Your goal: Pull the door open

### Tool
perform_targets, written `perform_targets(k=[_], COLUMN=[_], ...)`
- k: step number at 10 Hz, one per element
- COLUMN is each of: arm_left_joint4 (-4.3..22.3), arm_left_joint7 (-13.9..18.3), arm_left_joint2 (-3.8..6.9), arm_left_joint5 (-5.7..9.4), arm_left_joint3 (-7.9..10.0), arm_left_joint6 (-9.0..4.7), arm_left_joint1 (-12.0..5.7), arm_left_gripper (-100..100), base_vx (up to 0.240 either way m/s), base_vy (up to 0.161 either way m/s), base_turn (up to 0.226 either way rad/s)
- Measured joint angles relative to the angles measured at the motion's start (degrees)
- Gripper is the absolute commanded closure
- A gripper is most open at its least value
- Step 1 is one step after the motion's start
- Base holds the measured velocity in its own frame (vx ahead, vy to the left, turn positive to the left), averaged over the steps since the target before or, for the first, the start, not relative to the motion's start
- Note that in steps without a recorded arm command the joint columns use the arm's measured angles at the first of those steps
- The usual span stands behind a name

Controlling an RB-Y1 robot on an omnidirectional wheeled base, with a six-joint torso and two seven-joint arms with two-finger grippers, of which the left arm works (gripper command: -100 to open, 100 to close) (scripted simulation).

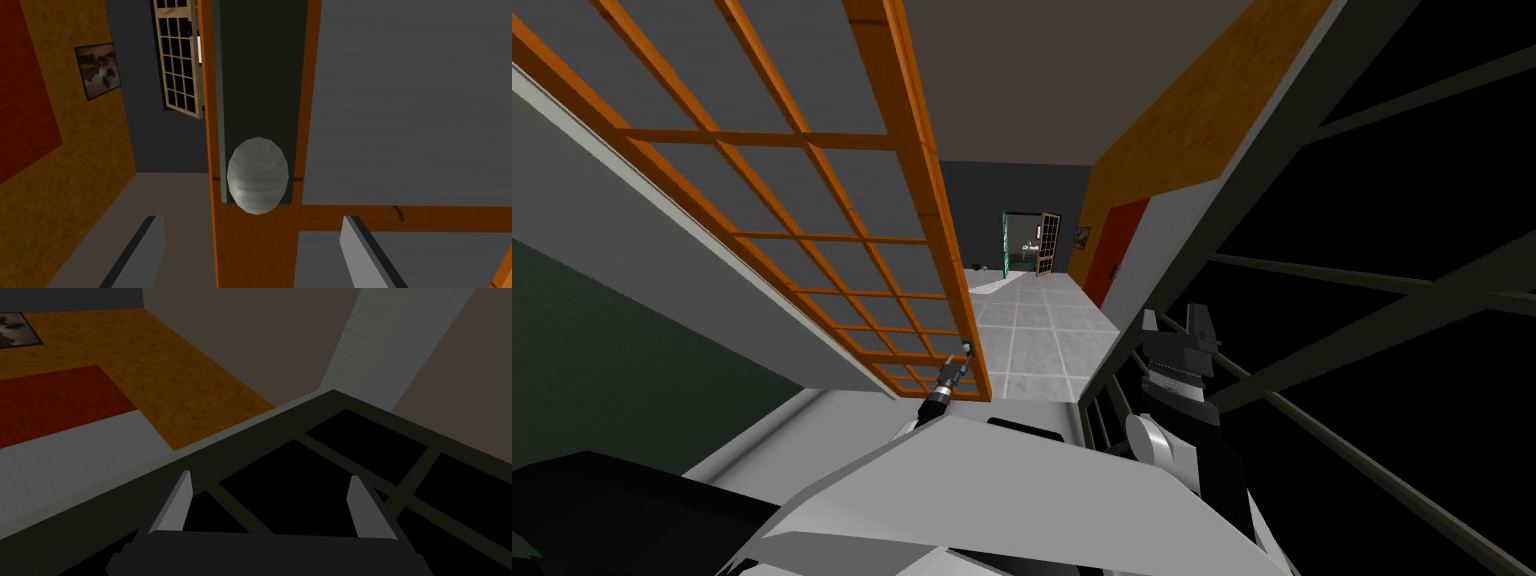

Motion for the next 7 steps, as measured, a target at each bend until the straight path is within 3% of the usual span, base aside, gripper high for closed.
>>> perform_targets(k=[3,4,7], arm_left_joint4=[1.1,1.2,1.2], arm_left_joint7=[0.4,0.3,0.3], arm_left_joint2=[0.87,0.79,0.88], arm_left_joint5=[0.7,0.72,0.71], arm_left_joint3=[1.06,1.09,1.1], arm_left_joint6=[-0.72,-0.9,-0.66], arm_left_joint1=[0.06,0.34,0.15], arm_left_gripper=[-100,100,100], base_vx=[0.156,-0.025,-0.018], base_vy=[0.0,-0.003,0.004], base_turn=[-0.032,-0.003,-0.011])
